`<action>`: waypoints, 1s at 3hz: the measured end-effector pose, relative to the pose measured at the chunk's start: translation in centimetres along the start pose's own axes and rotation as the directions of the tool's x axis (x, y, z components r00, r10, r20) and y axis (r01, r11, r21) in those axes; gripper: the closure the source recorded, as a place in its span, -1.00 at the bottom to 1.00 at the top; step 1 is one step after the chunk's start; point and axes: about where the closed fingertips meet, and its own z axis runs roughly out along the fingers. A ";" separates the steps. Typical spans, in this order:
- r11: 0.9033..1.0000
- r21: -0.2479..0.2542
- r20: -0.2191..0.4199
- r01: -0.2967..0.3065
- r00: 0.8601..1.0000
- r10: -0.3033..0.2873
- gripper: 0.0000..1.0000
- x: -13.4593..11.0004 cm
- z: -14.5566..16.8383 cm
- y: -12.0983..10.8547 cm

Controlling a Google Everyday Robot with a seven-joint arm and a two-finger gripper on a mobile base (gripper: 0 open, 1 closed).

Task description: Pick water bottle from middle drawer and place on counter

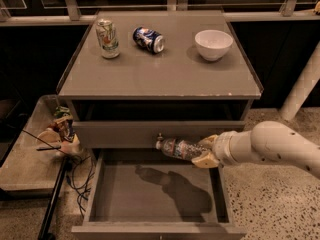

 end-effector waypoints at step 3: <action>0.990 0.141 0.209 -0.011 0.978 -0.019 1.00 -4.7 -12.2 2.3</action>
Offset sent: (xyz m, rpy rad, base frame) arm -0.1035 -0.0720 0.1174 0.1808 -0.2197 -0.1926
